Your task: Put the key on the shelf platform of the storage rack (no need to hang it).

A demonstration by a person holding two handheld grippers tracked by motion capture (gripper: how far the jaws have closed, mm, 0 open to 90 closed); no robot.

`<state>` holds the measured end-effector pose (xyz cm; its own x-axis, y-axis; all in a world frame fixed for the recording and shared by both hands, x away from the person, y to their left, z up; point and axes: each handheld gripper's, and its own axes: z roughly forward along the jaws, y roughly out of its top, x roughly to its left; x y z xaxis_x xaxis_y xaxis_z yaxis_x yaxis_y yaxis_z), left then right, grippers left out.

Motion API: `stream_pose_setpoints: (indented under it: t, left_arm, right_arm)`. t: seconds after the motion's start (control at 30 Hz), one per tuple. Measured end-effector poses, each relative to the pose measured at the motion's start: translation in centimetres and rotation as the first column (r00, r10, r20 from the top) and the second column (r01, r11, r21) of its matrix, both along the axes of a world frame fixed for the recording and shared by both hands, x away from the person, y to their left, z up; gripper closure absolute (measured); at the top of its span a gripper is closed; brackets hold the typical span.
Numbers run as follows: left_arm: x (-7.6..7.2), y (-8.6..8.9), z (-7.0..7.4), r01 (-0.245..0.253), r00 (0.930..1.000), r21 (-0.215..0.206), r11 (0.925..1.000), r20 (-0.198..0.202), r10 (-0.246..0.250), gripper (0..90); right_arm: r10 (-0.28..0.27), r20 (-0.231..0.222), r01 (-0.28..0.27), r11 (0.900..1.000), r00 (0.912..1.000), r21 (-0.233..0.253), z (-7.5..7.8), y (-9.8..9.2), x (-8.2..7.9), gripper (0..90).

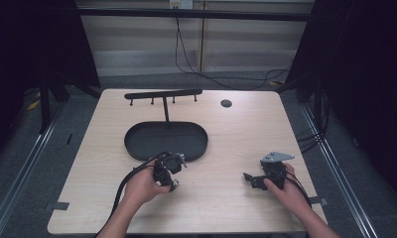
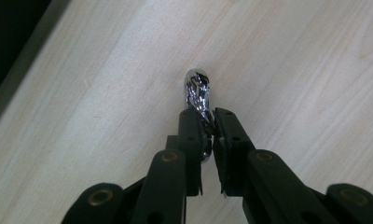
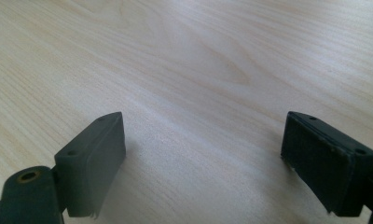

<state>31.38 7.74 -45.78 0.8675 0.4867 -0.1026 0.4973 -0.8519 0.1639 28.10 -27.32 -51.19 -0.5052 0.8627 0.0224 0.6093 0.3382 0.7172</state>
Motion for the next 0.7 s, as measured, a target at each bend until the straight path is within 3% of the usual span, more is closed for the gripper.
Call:
stream_pose_setpoints:
  t: [0.7]
  left_arm:
    - [1.0,1.3,2.0,-0.036,0.9990,-0.020,0.9992,-0.026,0.035,82.0]
  right_arm:
    - [0.000,0.000,0.000,1.000,1.0000,0.000,0.0,0.0,0.0,13.1]
